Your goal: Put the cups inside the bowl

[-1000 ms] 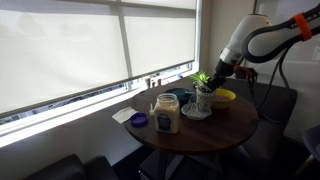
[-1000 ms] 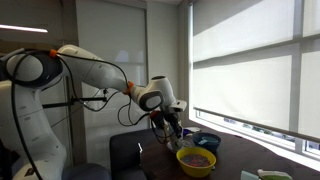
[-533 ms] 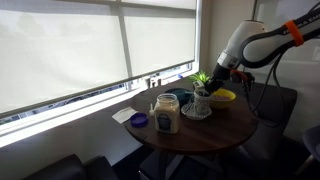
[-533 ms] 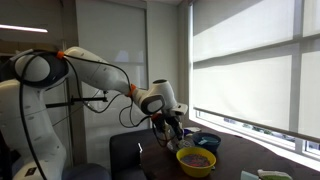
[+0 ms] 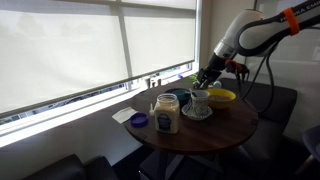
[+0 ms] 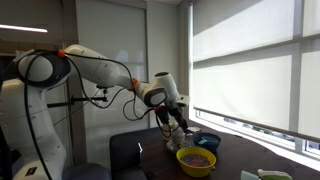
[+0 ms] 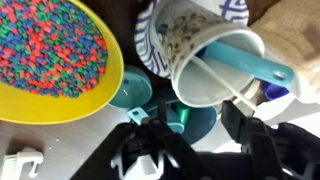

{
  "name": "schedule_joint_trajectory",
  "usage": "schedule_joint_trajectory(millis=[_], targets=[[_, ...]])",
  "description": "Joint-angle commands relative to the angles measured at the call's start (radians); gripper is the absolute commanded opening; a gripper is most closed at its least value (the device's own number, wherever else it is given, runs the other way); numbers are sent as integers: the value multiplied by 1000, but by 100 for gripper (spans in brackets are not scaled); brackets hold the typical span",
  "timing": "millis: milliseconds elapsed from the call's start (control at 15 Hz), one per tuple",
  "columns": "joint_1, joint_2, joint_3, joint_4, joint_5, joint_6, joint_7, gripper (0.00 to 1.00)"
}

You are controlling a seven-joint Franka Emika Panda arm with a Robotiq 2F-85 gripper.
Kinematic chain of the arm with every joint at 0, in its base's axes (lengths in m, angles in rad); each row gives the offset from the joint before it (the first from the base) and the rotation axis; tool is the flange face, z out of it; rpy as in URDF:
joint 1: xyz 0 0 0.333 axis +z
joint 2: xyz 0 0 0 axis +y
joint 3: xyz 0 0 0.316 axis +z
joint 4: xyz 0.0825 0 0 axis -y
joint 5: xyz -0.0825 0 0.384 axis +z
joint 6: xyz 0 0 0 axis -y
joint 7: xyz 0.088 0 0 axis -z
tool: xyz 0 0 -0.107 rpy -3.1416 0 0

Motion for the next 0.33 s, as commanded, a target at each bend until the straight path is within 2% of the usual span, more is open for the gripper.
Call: schedule_joint_trajectory(millis=[0, 67, 133, 200, 267], targets=[[21, -45, -14, 138, 85, -135, -31, 92], [39, -65, -32, 176, 159, -191, -95, 98], [54, -79, -49, 211, 233, -254, -158, 100], [21, -48, -13, 155, 127, -158, -68, 87], [29, -65, -23, 187, 170, -207, -105, 95]])
